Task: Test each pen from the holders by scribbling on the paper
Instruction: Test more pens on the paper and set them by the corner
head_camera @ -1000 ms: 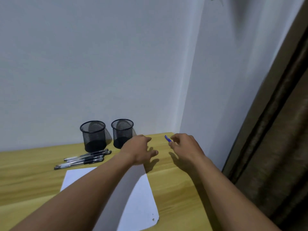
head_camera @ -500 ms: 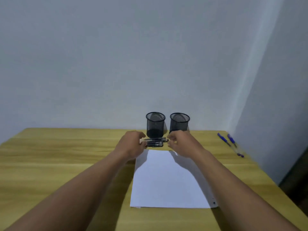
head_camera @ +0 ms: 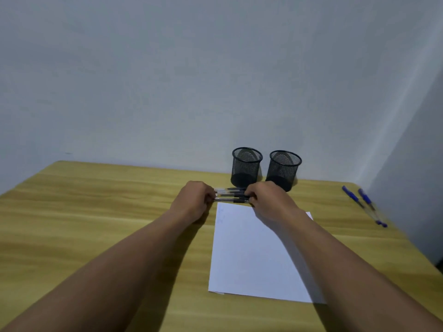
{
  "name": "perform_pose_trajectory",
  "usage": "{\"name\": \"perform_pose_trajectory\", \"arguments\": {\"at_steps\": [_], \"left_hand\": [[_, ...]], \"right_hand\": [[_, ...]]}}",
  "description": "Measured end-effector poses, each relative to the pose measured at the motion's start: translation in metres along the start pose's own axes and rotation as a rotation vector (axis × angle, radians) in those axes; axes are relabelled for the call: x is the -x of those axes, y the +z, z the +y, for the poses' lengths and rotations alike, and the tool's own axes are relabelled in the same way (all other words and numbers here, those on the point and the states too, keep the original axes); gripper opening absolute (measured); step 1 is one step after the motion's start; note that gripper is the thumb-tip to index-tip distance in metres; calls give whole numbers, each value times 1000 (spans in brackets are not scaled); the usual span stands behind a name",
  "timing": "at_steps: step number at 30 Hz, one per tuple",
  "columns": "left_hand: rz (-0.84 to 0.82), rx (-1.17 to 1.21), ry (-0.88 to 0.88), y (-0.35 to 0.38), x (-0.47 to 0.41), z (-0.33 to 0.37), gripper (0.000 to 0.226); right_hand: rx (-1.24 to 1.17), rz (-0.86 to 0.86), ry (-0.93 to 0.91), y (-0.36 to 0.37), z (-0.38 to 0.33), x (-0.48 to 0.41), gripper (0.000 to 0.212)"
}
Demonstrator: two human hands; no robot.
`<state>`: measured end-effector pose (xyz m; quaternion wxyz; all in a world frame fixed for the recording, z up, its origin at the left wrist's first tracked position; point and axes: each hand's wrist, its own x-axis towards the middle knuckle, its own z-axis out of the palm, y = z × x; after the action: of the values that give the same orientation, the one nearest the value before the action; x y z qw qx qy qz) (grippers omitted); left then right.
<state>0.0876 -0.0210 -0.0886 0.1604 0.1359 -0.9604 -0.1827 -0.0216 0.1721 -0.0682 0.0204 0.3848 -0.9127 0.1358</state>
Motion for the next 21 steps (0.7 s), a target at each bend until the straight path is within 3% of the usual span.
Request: {"name": "perform_pose_trajectory", "arguments": {"at_steps": [7, 13, 18, 21], "left_hand": [[133, -5, 155, -28, 1, 8, 25], [244, -33, 305, -63, 10, 34, 21], [488, 257, 165, -68, 40, 51, 40], [367, 433, 46, -61, 57, 57, 28]], "right_hand": [[-6, 74, -59, -21, -12, 10, 40], [11, 157, -78, -44, -33, 31, 20], [-279, 226, 55, -47, -50, 60, 9], [-598, 285, 160, -46, -62, 72, 4]]}}
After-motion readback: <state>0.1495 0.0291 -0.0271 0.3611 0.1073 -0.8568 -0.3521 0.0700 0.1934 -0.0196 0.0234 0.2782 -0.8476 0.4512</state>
